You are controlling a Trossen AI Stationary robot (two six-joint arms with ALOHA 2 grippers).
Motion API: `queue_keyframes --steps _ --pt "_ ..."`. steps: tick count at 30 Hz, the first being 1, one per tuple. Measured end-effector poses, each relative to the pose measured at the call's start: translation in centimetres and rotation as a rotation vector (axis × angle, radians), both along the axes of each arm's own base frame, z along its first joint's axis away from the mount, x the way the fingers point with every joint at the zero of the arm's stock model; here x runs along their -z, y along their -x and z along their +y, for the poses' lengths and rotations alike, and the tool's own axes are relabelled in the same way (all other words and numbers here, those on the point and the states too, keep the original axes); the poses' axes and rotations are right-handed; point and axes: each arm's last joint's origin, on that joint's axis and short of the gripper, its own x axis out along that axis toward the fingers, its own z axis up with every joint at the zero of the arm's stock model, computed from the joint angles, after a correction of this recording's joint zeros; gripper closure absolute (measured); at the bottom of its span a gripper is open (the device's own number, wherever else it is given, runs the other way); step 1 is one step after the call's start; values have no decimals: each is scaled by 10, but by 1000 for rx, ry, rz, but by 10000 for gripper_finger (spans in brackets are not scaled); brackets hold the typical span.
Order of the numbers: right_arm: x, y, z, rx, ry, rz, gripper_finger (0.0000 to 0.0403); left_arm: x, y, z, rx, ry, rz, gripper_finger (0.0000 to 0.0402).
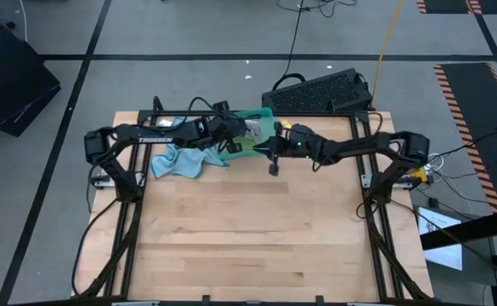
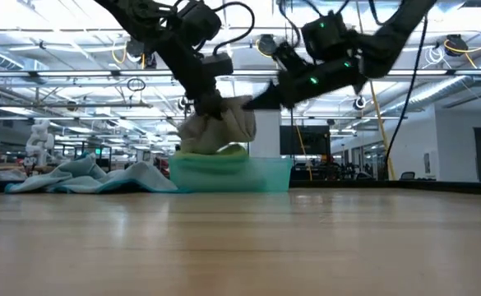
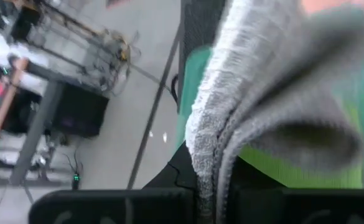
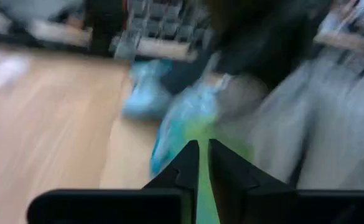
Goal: Fold microfiber towels
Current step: Stack the folded gray microfiber towel on top of the folded green microfiber towel into the green bin
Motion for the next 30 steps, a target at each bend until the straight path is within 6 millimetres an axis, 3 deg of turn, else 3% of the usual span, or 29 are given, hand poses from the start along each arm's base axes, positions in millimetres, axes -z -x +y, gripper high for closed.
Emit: queue_keyframes --steps 6,10,25,30 --pt "18 -22 -6 -53 -20 32 385 1 3 5 -47 -6 11 383" --pt "18 -34 -14 51 9 30 385 1 4 6 -51 -2 9 384" --pt "15 -20 -53 276 28 80 385 5 3 4 21 70 7 377" --pt "15 -17 -61 299 30 76 385 19 -4 7 33 98 18 376"
